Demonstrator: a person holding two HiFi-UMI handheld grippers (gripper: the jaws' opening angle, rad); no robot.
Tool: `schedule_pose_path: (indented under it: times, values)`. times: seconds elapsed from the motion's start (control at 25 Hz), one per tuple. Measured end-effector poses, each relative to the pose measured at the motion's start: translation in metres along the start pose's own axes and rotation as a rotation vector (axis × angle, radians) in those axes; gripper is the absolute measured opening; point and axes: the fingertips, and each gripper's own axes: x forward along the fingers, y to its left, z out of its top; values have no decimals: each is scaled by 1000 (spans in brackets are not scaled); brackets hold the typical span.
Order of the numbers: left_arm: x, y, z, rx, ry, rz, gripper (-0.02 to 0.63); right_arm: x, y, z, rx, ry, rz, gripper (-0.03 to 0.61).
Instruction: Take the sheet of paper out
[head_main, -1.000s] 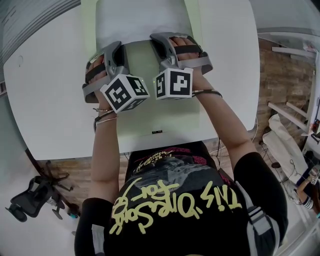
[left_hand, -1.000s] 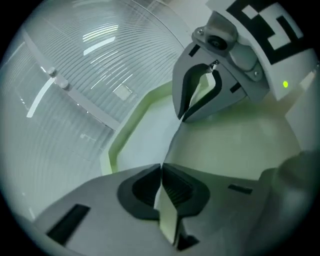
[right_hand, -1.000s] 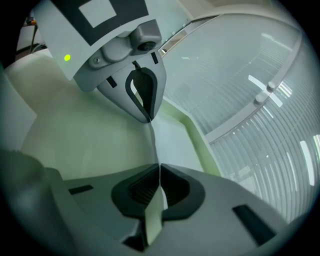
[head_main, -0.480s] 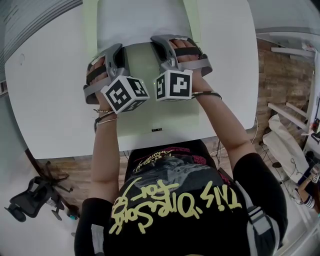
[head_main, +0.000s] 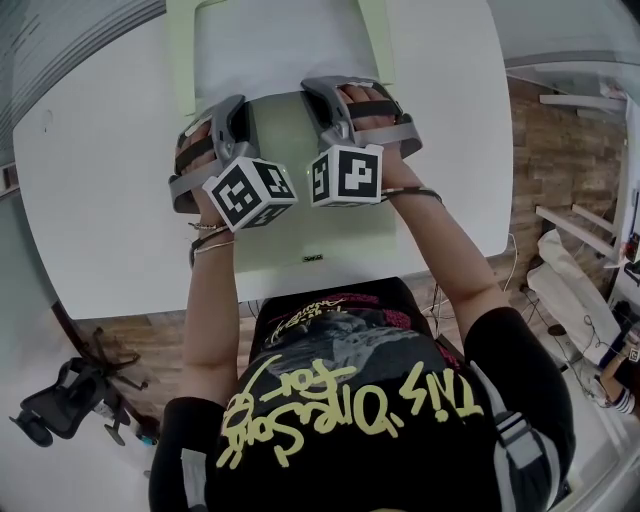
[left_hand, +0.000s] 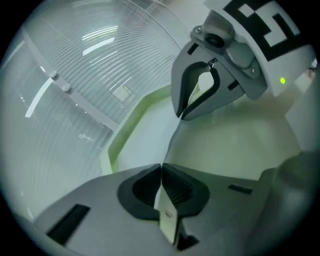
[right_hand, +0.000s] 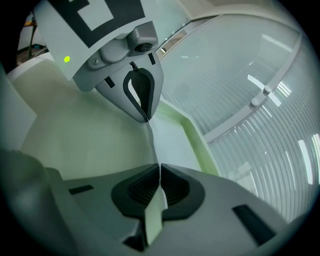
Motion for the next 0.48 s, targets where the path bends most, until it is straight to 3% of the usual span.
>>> schedule_pose_path:
  times: [0.48]
  values:
    - [-8,-5,-1,-15,-11,-16,12,-9,6,1,10,1,5,12]
